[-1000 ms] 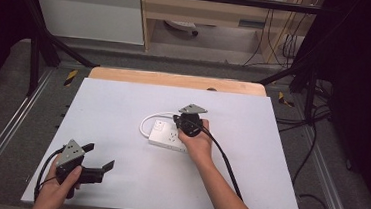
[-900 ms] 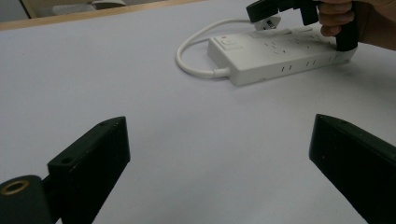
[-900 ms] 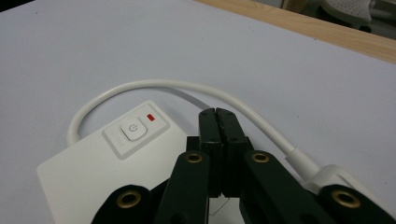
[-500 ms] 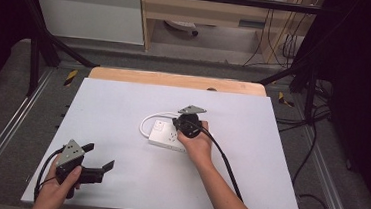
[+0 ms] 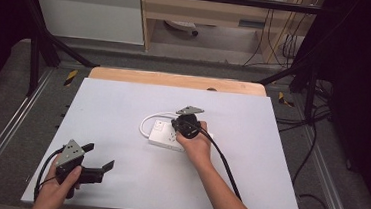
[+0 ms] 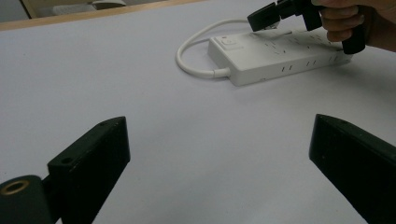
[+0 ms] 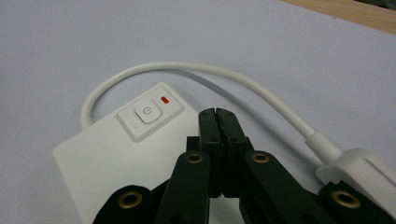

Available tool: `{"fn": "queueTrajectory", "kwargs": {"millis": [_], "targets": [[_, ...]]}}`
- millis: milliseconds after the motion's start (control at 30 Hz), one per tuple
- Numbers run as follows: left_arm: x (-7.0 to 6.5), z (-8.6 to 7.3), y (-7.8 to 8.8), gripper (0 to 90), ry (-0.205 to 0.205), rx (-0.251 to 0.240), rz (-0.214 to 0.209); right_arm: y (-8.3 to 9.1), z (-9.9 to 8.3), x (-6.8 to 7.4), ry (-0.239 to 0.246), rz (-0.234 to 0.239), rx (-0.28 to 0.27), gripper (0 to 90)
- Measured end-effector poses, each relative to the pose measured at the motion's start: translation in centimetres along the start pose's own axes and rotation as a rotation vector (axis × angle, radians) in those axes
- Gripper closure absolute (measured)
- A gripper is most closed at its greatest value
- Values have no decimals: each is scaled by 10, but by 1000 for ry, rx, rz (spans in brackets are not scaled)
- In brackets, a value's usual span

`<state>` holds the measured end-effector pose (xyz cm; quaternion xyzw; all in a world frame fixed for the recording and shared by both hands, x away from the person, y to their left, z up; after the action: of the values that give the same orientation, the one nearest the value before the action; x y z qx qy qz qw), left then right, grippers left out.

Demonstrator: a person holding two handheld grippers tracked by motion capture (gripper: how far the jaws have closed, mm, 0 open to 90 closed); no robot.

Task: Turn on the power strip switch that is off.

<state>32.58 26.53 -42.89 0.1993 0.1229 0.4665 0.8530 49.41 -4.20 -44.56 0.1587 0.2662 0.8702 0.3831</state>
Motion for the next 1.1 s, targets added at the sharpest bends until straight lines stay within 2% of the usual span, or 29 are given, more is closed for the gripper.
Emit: {"fn": "queueTrajectory", "kwargs": {"millis": [1100], "targets": [[-1,0,-1,53,-1,1,-2,-1,-2,4,18,9,20,900]]}}
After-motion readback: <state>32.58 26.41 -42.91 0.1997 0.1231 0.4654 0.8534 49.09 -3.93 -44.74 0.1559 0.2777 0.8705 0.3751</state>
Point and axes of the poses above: each handheld gripper's, and its own axes: y roughly backward along the jaws, z roughly out of its top, x roughly to its left, the point moved 2 cm from there along -y, roughly forward along the jaws, and after that the axes turned 3 degrees about z, right-handed, at the moved point
